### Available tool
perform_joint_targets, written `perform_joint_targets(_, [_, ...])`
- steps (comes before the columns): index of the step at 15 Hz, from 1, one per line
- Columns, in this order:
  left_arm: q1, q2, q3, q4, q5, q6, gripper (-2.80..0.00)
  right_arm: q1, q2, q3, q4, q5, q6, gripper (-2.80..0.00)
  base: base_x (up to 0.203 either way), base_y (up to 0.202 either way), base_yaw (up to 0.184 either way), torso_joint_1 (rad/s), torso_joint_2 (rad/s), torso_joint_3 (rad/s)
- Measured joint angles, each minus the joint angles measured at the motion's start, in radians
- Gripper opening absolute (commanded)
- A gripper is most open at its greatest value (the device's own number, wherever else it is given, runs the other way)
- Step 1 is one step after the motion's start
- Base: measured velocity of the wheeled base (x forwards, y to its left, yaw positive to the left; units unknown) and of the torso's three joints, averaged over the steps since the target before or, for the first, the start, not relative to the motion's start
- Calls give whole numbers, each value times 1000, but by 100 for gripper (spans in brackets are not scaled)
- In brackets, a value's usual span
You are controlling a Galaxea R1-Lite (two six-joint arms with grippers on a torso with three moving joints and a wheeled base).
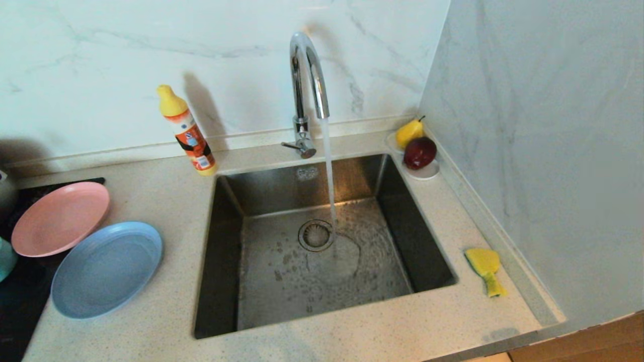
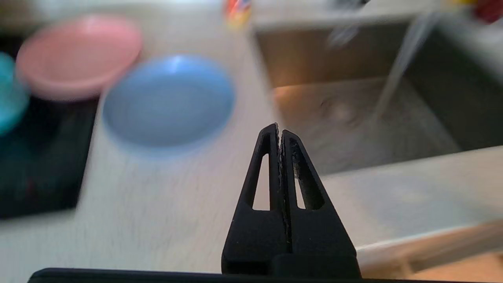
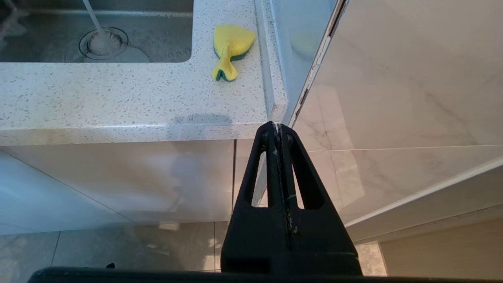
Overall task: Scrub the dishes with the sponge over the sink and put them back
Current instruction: Turn off the faucet
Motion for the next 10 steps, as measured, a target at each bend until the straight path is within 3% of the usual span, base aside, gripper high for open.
perform_joint_targets(2, [0, 88, -212, 112, -76, -22, -280, 0, 0, 0, 0, 0, 0, -280, 0, 0, 0, 0, 0, 0])
perform_joint_targets(5, [-1, 352, -484, 180, -174, -87, -280, 0, 0, 0, 0, 0, 0, -280, 0, 0, 0, 0, 0, 0])
perform_joint_targets(7, [-4, 567, -614, 158, -271, -129, -280, 0, 0, 0, 0, 0, 0, -280, 0, 0, 0, 0, 0, 0])
perform_joint_targets(10, [-23, 902, -714, 49, -440, -177, -280, 0, 0, 0, 0, 0, 0, -280, 0, 0, 0, 0, 0, 0])
